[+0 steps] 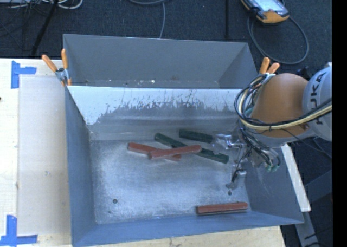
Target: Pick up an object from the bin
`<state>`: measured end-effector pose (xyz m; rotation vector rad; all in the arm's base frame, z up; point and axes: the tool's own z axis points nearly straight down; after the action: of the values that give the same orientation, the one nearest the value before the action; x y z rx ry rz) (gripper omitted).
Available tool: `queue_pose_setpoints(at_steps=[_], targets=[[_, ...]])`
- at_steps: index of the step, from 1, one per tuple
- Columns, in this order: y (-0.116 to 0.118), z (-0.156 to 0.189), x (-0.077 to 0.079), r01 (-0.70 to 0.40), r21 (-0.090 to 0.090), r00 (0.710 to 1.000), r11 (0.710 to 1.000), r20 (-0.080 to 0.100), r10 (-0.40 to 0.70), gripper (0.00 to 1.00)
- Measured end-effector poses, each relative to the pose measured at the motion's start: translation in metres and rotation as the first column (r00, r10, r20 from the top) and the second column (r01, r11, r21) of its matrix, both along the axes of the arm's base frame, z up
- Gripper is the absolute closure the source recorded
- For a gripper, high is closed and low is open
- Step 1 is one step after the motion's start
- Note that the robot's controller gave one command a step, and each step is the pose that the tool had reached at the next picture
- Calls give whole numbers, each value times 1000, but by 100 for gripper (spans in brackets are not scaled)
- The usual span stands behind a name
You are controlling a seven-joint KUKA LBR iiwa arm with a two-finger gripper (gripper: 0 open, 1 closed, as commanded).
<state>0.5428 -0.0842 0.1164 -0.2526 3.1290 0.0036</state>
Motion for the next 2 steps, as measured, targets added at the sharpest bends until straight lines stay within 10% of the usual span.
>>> queue_pose_setpoints(at_steps=[1, 2], targets=[[3, -15, 28, 87, -2, 996, 996, 2, -87, 0], [0, -43, 80, -40, -2, 999, 999, 8, 40, 100]])
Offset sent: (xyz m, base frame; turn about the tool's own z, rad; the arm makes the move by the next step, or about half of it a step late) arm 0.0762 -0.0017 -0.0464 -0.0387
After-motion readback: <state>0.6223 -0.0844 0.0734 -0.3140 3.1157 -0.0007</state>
